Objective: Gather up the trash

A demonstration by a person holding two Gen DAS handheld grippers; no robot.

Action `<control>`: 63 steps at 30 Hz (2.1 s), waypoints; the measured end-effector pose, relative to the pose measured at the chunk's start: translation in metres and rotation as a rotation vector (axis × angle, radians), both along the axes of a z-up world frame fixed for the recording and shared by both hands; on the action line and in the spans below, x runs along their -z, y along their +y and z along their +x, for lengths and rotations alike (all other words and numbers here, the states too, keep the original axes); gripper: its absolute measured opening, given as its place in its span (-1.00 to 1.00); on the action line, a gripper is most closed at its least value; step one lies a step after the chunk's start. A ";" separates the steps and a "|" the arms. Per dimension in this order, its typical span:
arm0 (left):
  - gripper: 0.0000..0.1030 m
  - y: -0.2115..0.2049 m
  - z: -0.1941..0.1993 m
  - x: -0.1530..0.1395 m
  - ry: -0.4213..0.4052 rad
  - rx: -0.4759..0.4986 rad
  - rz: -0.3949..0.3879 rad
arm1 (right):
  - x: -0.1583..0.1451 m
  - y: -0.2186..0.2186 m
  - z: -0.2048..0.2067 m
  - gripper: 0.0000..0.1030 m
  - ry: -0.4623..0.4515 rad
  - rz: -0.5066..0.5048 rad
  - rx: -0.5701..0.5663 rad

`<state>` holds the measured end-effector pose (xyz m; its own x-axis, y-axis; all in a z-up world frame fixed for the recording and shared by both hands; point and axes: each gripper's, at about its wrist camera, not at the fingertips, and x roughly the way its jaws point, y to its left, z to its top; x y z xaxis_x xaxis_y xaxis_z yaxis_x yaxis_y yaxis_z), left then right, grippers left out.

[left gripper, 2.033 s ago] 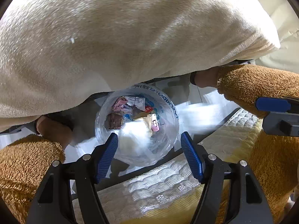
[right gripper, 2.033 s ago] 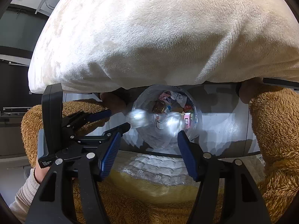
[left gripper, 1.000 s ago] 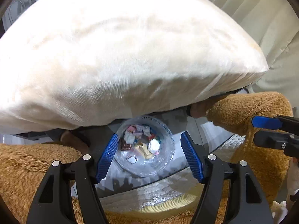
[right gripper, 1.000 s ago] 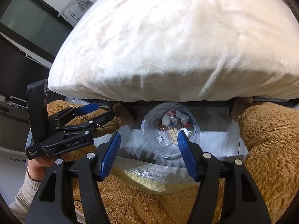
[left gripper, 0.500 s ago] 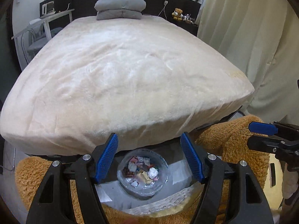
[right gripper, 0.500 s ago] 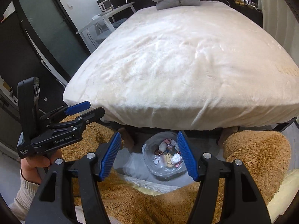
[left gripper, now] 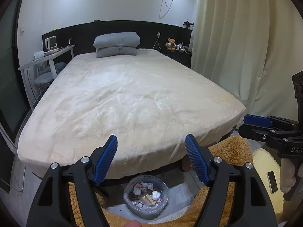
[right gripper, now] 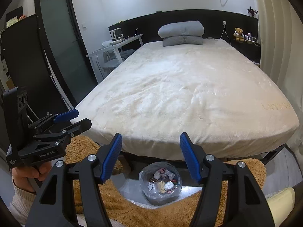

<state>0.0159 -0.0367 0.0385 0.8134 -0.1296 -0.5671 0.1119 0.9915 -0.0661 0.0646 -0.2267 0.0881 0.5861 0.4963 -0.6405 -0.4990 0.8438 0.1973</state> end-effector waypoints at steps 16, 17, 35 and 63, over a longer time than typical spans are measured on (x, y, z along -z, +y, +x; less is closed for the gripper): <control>0.89 -0.005 -0.050 -0.046 -0.144 -0.036 0.025 | -0.047 -0.010 -0.047 0.90 -0.194 0.002 0.010; 0.89 -0.004 -0.052 -0.047 -0.149 -0.041 0.027 | -0.048 -0.009 -0.049 0.90 -0.201 0.000 0.007; 0.89 -0.010 -0.062 -0.050 -0.170 -0.059 0.075 | -0.056 -0.012 -0.063 0.90 -0.225 0.009 -0.001; 0.89 -0.013 -0.068 -0.053 -0.192 -0.069 0.097 | -0.056 -0.010 -0.062 0.90 -0.227 0.000 0.018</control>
